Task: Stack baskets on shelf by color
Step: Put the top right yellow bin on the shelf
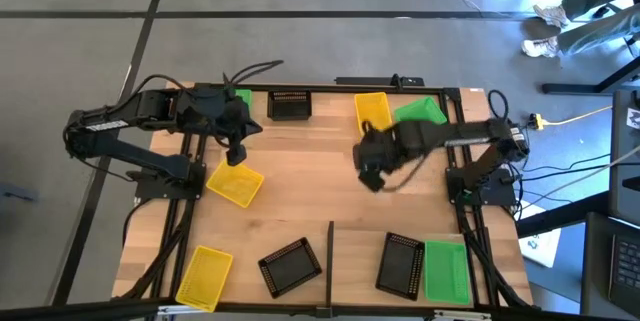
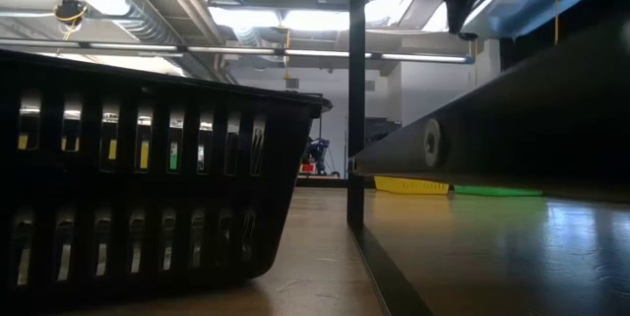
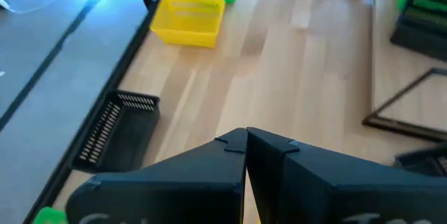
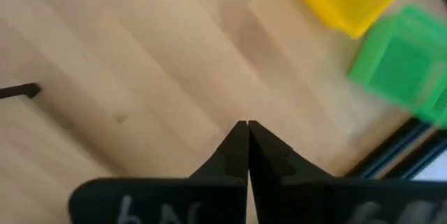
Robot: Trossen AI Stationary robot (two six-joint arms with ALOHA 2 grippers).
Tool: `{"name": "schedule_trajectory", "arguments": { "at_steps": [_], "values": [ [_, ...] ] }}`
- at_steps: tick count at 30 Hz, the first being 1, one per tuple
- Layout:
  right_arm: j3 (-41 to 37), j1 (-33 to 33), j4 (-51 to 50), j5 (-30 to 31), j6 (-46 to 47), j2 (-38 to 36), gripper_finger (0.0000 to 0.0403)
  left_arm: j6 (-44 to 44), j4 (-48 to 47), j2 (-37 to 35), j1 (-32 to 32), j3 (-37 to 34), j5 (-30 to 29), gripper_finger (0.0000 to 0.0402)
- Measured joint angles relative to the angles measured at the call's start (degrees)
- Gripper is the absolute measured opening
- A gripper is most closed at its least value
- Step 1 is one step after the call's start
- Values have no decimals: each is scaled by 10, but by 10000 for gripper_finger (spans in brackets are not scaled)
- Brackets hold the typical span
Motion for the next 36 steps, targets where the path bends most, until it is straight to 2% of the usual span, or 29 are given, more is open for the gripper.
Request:
{"name": "schedule_trajectory", "arguments": {
  "at_steps": [3,6,12,19,26,31,36],
  "values": [
    [-9,-63,35,-31,-113,-1,0,-12,19,1,9,0,-8,0],
    [-32,-132,76,-94,-204,-2,0,-39,35,1,26,0,-12,0],
    [-85,-241,142,-192,-305,-2,3,-62,39,1,60,0,-12,0],
    [-136,-311,218,-195,-330,-2,39,-91,38,1,89,0,-12,0],
    [-199,-338,290,-196,-351,4,94,-103,38,1,104,0,-11,0],
    [-243,-341,392,-172,-369,5,101,-103,38,1,115,0,-11,0],
    [-277,-342,443,-172,-440,7,102,-103,38,1,126,0,-11,0]
  ]
}}
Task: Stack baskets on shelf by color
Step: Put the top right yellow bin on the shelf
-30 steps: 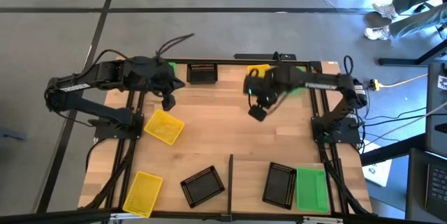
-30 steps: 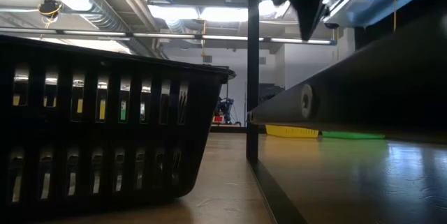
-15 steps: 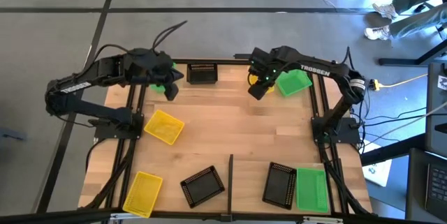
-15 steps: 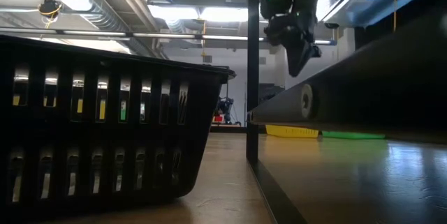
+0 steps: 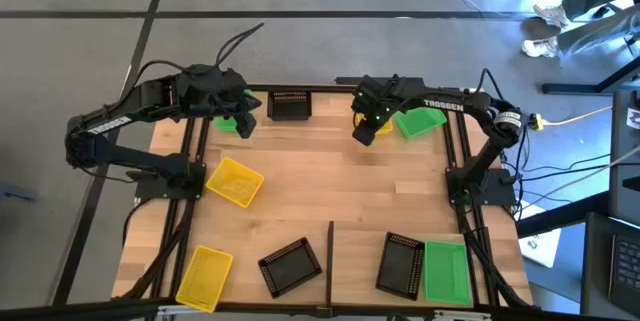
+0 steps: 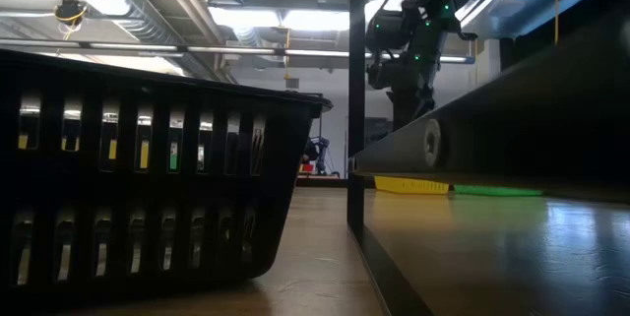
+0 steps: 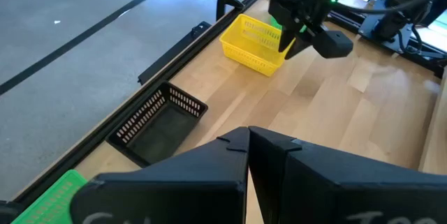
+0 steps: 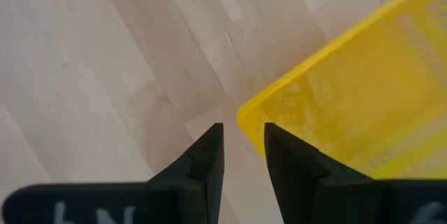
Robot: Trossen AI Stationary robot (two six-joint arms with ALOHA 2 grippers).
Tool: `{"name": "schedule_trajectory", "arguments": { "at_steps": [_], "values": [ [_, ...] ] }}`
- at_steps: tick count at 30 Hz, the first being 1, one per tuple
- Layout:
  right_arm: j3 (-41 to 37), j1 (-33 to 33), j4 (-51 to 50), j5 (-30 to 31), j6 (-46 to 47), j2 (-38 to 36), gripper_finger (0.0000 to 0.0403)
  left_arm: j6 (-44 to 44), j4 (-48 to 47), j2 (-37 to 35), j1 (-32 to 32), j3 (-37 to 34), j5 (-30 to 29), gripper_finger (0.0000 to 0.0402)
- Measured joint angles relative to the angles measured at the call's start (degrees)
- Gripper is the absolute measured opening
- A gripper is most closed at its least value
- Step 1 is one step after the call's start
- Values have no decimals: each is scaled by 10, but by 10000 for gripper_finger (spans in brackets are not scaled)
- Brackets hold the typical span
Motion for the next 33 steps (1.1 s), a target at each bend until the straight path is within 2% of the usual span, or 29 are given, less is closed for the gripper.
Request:
{"name": "schedule_trajectory", "arguments": {
  "at_steps": [10,13,21,23,27,33],
  "values": [
    [-27,0,15,2,-18,35,102,0,0,0,10,0,0,0],
    [-27,0,19,29,-36,48,102,0,0,0,10,0,0,0],
    [-28,0,26,37,-63,72,99,-2,0,0,10,0,0,0],
    [-28,0,25,37,-63,74,84,-2,0,0,10,0,0,0],
    [-27,0,28,40,-61,70,15,-2,0,0,10,0,0,0],
    [12,21,-15,56,-59,69,4,-2,0,0,10,0,0,0]
  ]
}}
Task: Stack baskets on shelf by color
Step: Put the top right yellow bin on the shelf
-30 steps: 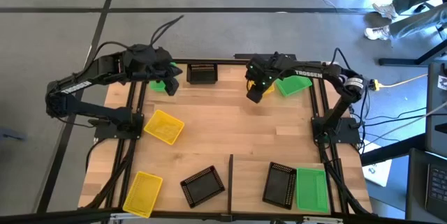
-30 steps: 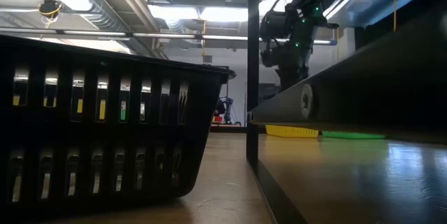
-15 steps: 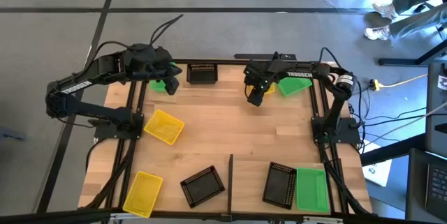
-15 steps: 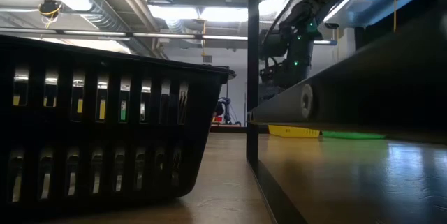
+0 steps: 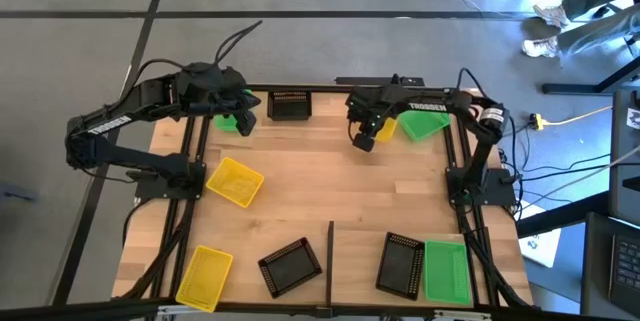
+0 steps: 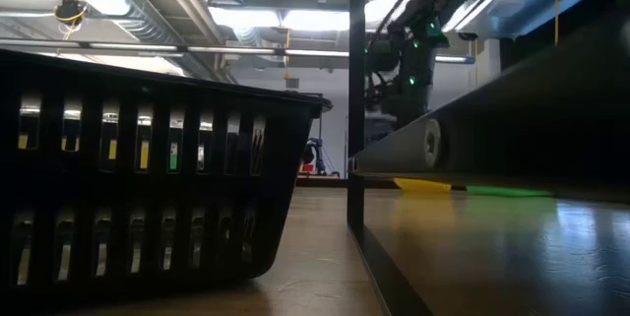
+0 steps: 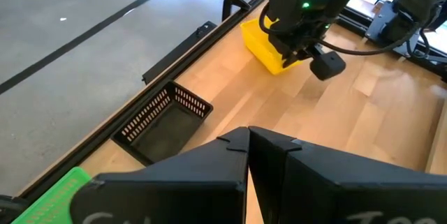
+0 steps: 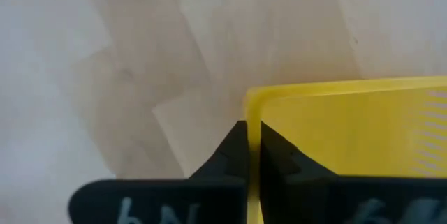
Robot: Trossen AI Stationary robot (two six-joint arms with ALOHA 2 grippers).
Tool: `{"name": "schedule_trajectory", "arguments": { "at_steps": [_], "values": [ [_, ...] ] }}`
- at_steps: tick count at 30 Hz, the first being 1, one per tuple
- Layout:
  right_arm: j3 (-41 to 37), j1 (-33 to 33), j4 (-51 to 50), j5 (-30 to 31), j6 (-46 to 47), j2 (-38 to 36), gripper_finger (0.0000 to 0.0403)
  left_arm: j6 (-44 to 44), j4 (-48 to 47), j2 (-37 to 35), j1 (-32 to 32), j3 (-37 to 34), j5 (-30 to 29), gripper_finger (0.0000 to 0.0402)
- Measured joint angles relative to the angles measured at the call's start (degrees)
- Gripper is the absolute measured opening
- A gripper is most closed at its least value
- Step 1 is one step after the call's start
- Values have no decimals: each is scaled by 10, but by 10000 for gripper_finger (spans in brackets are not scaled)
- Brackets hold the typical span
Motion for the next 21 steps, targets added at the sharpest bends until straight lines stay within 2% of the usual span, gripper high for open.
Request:
{"name": "schedule_trajectory", "arguments": {
  "at_steps": [9,21],
  "values": [
    [127,73,-112,15,23,0,2,4,0,0,0,0,0,0],
    [281,210,-258,8,156,0,1,5,0,0,0,0,0,0]
  ]
}}
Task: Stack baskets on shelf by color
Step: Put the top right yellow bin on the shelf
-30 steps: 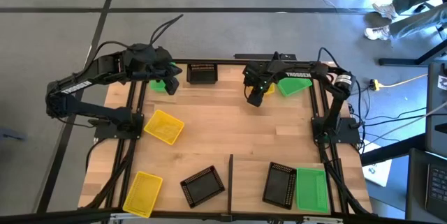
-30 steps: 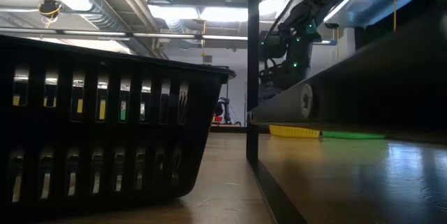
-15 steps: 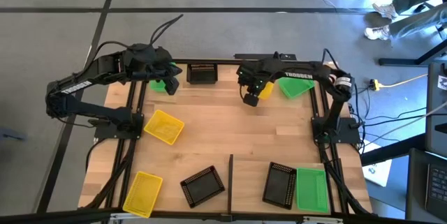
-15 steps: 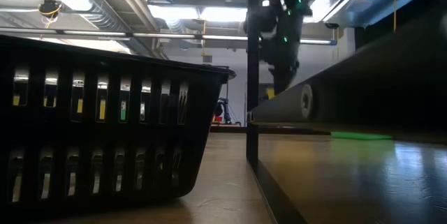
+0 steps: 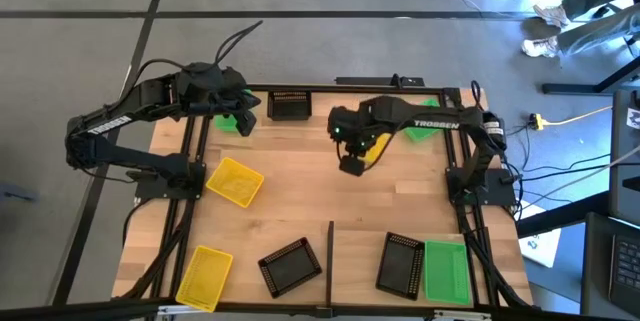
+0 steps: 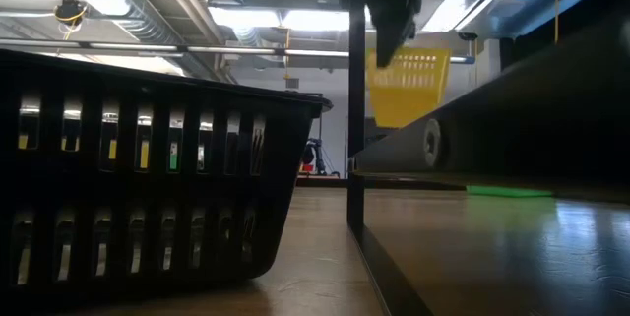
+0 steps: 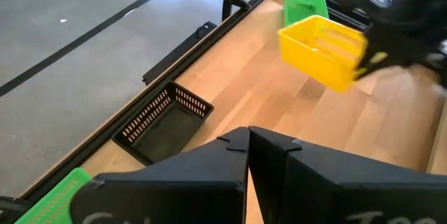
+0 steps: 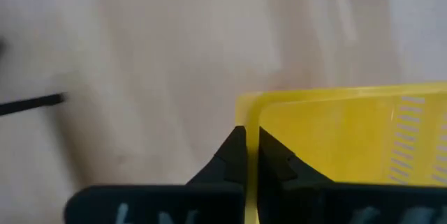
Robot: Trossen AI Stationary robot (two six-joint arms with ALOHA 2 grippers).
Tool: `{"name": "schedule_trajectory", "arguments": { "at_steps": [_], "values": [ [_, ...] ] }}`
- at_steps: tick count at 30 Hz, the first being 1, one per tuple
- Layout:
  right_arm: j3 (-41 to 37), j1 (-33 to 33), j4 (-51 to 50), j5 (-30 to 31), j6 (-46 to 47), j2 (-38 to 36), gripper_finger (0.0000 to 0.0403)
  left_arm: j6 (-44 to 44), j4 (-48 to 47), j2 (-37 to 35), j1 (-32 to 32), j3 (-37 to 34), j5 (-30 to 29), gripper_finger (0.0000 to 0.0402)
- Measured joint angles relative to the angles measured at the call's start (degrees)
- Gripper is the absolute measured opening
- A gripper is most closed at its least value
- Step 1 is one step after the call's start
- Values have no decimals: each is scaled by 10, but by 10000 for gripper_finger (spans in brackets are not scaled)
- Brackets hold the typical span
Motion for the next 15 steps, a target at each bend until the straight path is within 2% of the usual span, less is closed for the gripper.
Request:
{"name": "schedule_trajectory", "arguments": {
  "at_steps": [7,15],
  "values": [
    [27,81,-22,-65,85,0,0,1,0,0,0,0,0,0],
    [27,174,-27,-91,113,1,0,46,0,0,0,0,13,0]
  ]
}}
